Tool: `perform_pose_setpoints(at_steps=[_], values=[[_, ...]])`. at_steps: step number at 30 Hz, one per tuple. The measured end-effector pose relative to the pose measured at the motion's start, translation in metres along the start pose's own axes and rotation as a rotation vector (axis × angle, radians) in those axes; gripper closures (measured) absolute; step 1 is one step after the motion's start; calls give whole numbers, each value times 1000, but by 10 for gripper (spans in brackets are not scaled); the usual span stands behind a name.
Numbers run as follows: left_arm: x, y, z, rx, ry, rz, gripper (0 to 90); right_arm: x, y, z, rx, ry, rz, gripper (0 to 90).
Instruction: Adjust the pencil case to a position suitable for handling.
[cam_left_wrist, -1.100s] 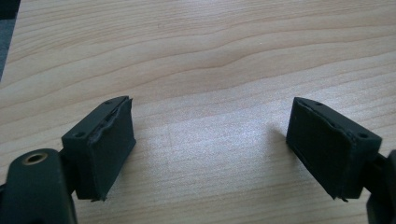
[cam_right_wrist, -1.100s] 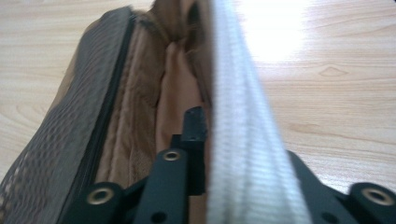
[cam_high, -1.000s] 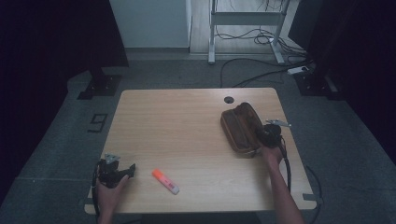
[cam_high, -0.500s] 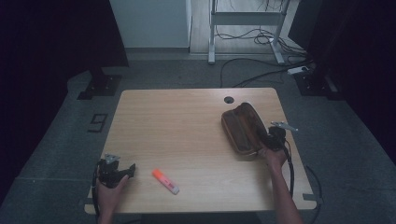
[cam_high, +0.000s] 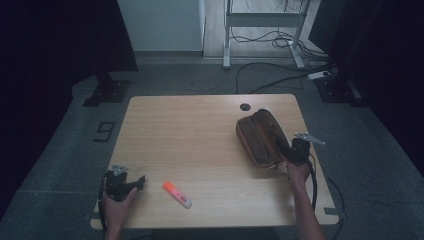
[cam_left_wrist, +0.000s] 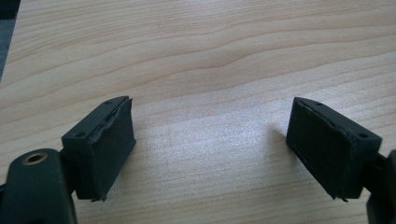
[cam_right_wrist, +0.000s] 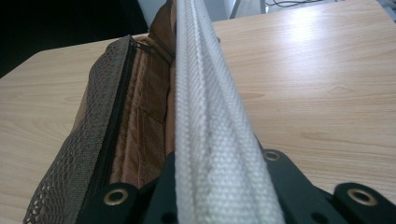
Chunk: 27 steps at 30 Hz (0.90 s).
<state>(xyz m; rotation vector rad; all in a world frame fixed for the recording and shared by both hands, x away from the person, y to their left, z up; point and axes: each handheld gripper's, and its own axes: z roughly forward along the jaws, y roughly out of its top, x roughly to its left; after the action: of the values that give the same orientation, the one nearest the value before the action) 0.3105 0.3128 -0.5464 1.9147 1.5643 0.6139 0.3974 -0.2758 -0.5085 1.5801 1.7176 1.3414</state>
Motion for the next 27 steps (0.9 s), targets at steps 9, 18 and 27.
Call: perform_pose_setpoints(at_steps=[9, 18, 27], values=[[0, 0, 0, 0, 0, 0, 150, 9, 0, -3, -6, 37, -19, 825], [0, 0, 0, 0, 0, 0, 151, 14, 1, -7, -15, 74, -25, 825], [0, 0, 0, 0, 0, 0, 151, 24, 3, -8, -9, 125, -43, 824]])
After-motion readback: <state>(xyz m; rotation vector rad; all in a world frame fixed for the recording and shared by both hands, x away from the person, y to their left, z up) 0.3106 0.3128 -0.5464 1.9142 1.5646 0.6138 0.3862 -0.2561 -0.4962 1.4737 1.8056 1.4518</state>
